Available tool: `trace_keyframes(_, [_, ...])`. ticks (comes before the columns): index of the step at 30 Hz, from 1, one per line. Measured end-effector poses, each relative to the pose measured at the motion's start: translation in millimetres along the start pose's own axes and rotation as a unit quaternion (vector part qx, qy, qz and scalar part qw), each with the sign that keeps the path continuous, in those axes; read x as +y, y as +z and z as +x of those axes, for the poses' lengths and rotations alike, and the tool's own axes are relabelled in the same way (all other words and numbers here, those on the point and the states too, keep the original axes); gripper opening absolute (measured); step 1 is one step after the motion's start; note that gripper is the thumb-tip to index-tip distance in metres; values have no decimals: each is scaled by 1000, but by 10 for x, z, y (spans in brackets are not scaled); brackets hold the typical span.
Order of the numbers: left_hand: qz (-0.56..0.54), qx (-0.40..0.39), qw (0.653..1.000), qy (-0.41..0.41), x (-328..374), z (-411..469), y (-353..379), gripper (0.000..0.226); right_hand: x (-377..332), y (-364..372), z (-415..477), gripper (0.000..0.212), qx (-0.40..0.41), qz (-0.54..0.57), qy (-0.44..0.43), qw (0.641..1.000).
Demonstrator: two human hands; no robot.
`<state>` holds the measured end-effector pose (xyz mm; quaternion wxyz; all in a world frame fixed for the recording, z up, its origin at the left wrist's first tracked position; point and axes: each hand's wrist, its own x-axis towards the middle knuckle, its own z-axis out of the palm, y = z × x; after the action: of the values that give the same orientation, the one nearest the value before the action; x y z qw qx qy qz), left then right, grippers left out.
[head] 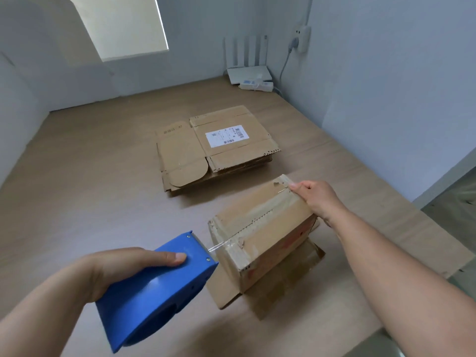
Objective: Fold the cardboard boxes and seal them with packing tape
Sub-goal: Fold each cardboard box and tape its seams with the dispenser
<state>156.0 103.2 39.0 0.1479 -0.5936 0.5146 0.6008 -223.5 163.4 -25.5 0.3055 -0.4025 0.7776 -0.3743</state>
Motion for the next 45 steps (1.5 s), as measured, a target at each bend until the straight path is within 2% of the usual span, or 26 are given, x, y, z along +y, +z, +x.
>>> trace_keyframes(2, [-12,-22,1000,7,30,12,52,51,0,-4,4,31,5,-3,-2,1000])
trace_keyframes(5, [3,-35,998,-46,102,3,142,62,-1,10,1,28,8,-1,-1,1000])
trace_keyframes(8, [39,-1,997,-68,220,57,228,69,24,17,-18,30,9,1,-3,1000])
trace_keyframes(10, [62,85,992,-75,283,146,267,67,23,19,-35,32,10,-4,-9,1000])
trace_keyframes(11, [120,140,980,-75,271,203,262,63,21,21,-32,32,15,-7,-9,1000])
trace_keyframes(13, [319,272,905,-71,112,223,253,47,25,32,-44,32,19,-15,-11,1000])
trace_keyframes(14, [356,318,876,-69,13,248,212,42,25,29,-47,32,20,-18,-15,1000])
trace_keyframes(15, [361,337,866,-73,-66,267,163,42,22,25,-43,33,22,-22,-17,999])
trace_keyframes(18, [299,342,888,-75,-275,273,109,45,10,53,-44,35,25,-28,-13,999])
trace_keyframes(22, [313,411,856,-22,-336,470,271,32,-28,100,-75,35,58,-22,1,998])
trace_keyframes(26, [295,432,852,12,-424,754,460,34,-16,174,-153,39,81,-32,4,996])
trace_keyframes(32, [262,450,854,13,-531,972,589,41,-3,189,-173,36,79,-52,-10,996])
trace_keyframes(37, [277,426,861,-21,-419,863,604,46,-21,191,-153,38,78,-61,-9,995])
trace_keyframes(39, [216,455,864,30,-292,756,697,43,-22,194,-153,34,81,-62,0,995])
trace_keyframes(42, [2,505,837,211,30,535,1059,51,-46,202,-176,41,100,-24,45,994])
trace_keyframes(43, [-37,500,828,253,159,472,1226,55,-51,197,-187,44,105,-11,56,993])
trace_keyframes(45, [-59,461,840,278,379,437,1552,62,-47,192,-197,40,113,1,60,992])
